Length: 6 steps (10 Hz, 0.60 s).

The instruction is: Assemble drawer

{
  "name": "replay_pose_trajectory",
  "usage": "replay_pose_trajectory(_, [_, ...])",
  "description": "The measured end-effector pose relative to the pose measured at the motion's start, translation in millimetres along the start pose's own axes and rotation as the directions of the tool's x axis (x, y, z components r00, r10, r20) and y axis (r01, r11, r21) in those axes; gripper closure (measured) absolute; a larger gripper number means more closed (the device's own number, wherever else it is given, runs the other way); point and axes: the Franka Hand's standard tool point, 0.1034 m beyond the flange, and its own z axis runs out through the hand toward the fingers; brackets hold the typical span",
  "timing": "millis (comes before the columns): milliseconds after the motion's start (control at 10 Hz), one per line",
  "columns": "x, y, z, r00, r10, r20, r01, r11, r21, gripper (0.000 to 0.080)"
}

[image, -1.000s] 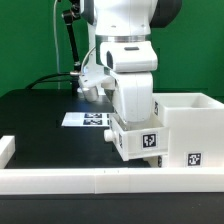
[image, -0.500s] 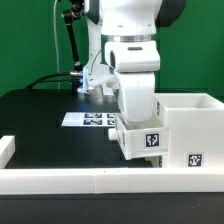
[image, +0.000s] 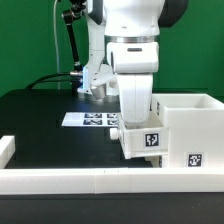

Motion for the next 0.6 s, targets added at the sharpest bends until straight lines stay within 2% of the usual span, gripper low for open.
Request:
replay_pose_trajectory(200, [2.2,-1.4,-1.0,0.998,0.066,-0.001,-0.066,0.998,0.007,0.0755])
replay_pose_trajectory(400, [-0.8,-3.7,-1.0,0.993,0.117,-0.013,-0.117,0.993,0.027,0.0751])
replay_pose_trajectory(600, [-4.4,-3.4,-1.7,0.996,0.089,-0.012,-0.089,0.996,0.025,0.0751])
